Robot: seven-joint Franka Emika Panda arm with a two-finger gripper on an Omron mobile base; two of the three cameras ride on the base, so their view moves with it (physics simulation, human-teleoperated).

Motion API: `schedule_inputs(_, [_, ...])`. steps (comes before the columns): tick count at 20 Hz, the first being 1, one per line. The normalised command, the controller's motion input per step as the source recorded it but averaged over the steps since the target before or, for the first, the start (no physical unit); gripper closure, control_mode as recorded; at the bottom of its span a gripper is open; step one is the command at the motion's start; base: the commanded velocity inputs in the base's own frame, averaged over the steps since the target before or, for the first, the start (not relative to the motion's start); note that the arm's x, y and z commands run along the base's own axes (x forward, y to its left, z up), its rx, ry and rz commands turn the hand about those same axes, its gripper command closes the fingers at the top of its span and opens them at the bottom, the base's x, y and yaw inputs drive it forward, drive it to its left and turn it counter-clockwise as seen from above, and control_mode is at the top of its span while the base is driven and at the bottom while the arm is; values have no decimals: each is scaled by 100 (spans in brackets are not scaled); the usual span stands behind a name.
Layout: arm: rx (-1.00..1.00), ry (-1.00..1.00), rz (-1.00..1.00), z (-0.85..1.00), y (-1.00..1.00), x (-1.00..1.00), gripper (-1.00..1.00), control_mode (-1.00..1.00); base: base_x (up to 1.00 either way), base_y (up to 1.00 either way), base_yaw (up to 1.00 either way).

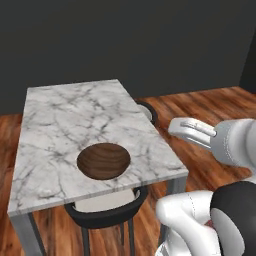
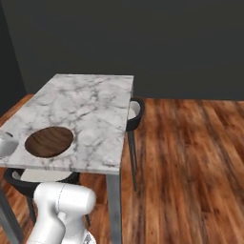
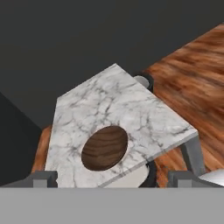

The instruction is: Pick up the bowls from the cabinet and place each bowl in front of a stool on the dining counter.

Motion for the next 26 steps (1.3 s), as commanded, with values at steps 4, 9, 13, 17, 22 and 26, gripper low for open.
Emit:
schedule_inputs(4, [0,0,0,0,0,0,-100,100,-100,19,-62])
schedule_inputs(9, [0,0,0,0,0,0,-100,100,-98,40,-80])
schedule_inputs(13, [0,0,0,0,0,0,-100,100,-76,46,-79])
schedule_inputs(17, [0,0,0,0,0,0,-100,100,-55,23,-92])
schedule_inputs(22, [0,0,0,0,0,0,-100,100,-35,10,-99])
schedule_inputs(26, [0,0,0,0,0,0,-100,100,-30,-3,-95])
